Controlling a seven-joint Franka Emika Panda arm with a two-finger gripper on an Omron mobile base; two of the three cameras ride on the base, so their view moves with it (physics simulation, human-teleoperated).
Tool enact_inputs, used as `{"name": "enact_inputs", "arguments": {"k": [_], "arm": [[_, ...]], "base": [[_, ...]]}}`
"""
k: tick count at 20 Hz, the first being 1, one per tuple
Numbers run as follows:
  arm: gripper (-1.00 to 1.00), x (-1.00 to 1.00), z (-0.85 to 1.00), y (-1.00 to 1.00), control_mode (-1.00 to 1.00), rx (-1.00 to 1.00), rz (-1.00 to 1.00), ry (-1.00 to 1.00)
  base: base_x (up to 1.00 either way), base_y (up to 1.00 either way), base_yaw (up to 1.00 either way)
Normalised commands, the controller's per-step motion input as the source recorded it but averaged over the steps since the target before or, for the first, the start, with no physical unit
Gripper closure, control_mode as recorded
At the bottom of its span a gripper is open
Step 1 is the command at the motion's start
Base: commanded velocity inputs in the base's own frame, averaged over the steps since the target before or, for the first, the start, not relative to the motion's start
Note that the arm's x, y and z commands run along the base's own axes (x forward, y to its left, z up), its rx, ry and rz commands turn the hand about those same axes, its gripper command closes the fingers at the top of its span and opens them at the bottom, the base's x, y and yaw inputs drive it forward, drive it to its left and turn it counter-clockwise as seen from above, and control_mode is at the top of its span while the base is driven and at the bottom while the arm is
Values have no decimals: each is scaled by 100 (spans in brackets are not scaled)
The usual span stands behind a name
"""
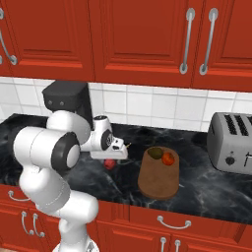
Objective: Place the avocado, onion, tomato, and bell pepper on the cutting board.
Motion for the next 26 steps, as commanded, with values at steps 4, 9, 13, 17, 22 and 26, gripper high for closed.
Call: {"name": "enact_inputs", "arguments": {"k": [4,9,13,17,22,26], "arm": [[100,6,-44,0,-100,4,0,11],[100,-6,-9,-10,-100,7,-1,9],[100,-19,4,-16,-100,7,-6,12],[100,-24,21,-47,-100,0,-11,17],[100,-29,39,-54,-100,0,-10,11],[100,-25,55,-48,-100,0,-9,6]], "base": [[0,0,0],[0,0,0],[0,0,0],[0,0,0],[0,0,0],[0,0,0]]}}
